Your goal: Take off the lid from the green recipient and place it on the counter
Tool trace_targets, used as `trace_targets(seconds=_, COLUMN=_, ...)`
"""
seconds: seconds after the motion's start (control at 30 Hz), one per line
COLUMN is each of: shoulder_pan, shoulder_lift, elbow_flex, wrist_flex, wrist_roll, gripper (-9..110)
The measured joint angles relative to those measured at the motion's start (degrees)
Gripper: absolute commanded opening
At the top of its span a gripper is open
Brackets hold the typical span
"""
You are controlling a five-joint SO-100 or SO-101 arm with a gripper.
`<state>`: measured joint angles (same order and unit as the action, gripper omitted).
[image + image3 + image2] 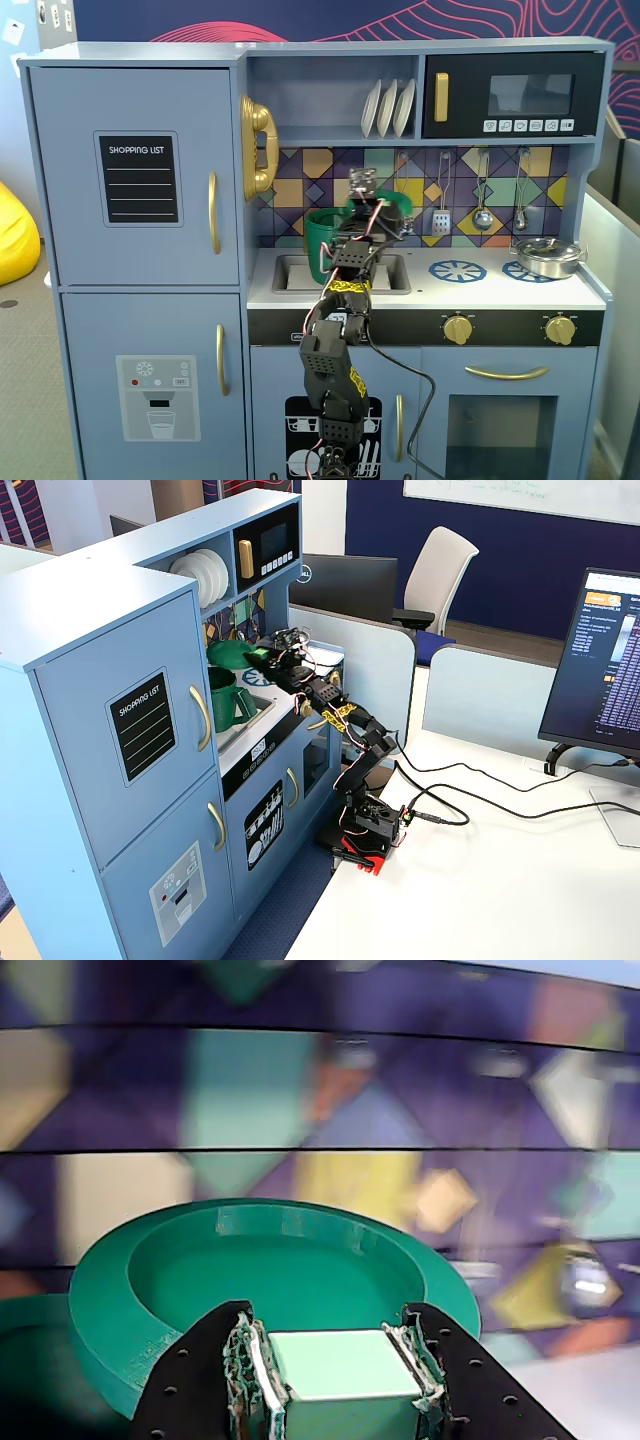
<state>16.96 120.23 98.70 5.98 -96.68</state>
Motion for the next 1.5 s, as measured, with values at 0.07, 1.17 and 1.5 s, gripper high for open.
trace_targets(seconds=0.07, shoulder_pan=2.72, shoulder_lift=0.0, elbow_flex=-0.26, wrist_flex=0.09, wrist_roll=0.44, gripper=0)
trace_targets(seconds=1.17, shoulder_pan=17.93, shoulder_lift=-15.12, elbow_flex=6.15, wrist_flex=-16.08, wrist_roll=1.49, gripper=0)
trace_targets(seconds=1.5, shoulder_pan=16.7, shoulder_lift=-23.82, elbow_flex=6.15, wrist_flex=-19.25, wrist_roll=0.44, gripper=0)
